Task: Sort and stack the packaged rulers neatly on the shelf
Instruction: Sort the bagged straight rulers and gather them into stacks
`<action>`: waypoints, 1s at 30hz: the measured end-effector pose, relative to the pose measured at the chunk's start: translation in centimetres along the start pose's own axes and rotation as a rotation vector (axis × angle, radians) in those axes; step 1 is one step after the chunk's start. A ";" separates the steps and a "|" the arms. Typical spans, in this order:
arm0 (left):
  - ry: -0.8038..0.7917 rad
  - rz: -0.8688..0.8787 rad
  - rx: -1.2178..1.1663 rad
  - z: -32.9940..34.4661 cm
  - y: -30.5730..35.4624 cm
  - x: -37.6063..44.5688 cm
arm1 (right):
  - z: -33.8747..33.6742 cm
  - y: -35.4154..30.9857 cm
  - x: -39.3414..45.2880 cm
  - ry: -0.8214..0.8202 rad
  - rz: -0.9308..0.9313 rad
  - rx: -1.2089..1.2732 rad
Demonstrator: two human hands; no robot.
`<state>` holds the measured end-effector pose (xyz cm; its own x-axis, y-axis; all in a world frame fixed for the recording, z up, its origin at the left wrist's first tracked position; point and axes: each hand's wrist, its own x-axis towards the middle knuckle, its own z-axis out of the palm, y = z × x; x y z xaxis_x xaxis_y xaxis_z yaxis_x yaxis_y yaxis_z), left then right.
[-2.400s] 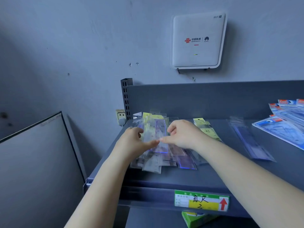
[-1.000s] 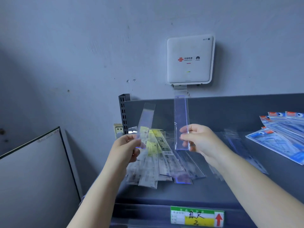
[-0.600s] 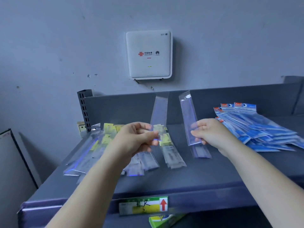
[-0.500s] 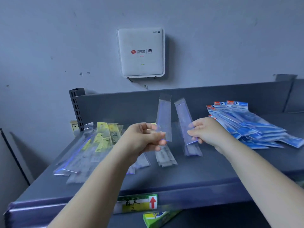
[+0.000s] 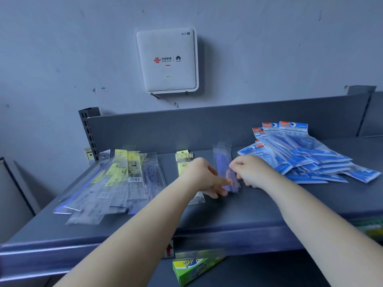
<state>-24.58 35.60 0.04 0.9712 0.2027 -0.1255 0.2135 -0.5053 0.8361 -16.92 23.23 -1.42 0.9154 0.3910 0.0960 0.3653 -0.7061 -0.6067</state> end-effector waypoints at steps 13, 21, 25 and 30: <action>0.441 0.201 0.382 -8.2 -5.0 -3.2 | 2.6 -4.0 -0.4 0.132 -0.219 -0.230; 0.602 -0.011 0.496 -15.6 -11.2 -5.7 | 8.1 -11.7 -0.5 -0.061 -0.356 -0.107; 0.520 -0.140 0.544 -17.1 -12.8 -5.8 | 10.2 -14.9 -0.3 -0.115 -0.356 -0.186; 0.509 -0.152 0.424 -17.9 -13.9 -5.2 | 12.0 -17.6 -0.5 -0.151 -0.276 -0.363</action>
<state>-34.52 56.64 -1.38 0.7783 0.6146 0.1282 0.4677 -0.7039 0.5346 -25.87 42.51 -0.24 0.7504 0.6558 0.0826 0.6518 -0.7135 -0.2572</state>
